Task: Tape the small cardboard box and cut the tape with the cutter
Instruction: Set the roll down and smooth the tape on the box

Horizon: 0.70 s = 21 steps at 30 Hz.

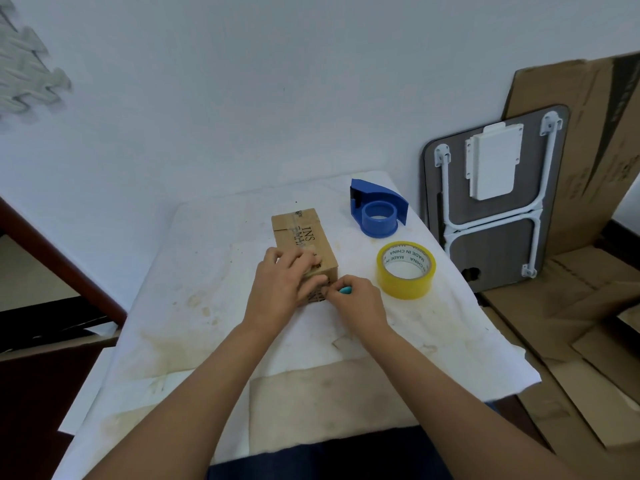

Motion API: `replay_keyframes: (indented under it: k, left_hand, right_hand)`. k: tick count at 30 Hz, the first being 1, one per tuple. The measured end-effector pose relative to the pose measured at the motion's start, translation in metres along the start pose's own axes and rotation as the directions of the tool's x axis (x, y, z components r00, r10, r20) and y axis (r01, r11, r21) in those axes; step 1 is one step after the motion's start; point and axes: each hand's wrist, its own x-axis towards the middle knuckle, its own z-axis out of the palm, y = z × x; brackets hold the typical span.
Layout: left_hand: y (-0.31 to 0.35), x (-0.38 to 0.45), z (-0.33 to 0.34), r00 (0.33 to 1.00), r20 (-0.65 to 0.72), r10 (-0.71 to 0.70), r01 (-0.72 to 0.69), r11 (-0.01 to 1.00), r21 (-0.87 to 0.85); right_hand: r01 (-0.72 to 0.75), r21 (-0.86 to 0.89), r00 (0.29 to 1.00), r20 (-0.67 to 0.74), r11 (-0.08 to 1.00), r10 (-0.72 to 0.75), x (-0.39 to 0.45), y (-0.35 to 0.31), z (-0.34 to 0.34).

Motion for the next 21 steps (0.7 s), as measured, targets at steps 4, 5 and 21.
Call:
replay_keyframes:
  k: [4,5,21]
  left_hand:
    - [-0.003,0.001,0.003,1.000,-0.013,0.022,-0.022,1.000,0.014]
    - [-0.004,0.000,0.004,1.000,-0.015,0.026,-0.026,1.000,0.011]
    - [-0.008,0.002,0.000,0.989,0.095,0.111,-0.121,0.986,0.114]
  right_hand:
    - [0.004,-0.001,1.000,0.027,1.000,-0.004,-0.001,0.005,-0.006]
    - [0.013,-0.003,0.999,0.031,1.000,-0.013,-0.001,0.006,-0.008]
    - [0.503,-0.394,0.864,0.212,0.770,-0.456,0.023,-0.015,-0.029]
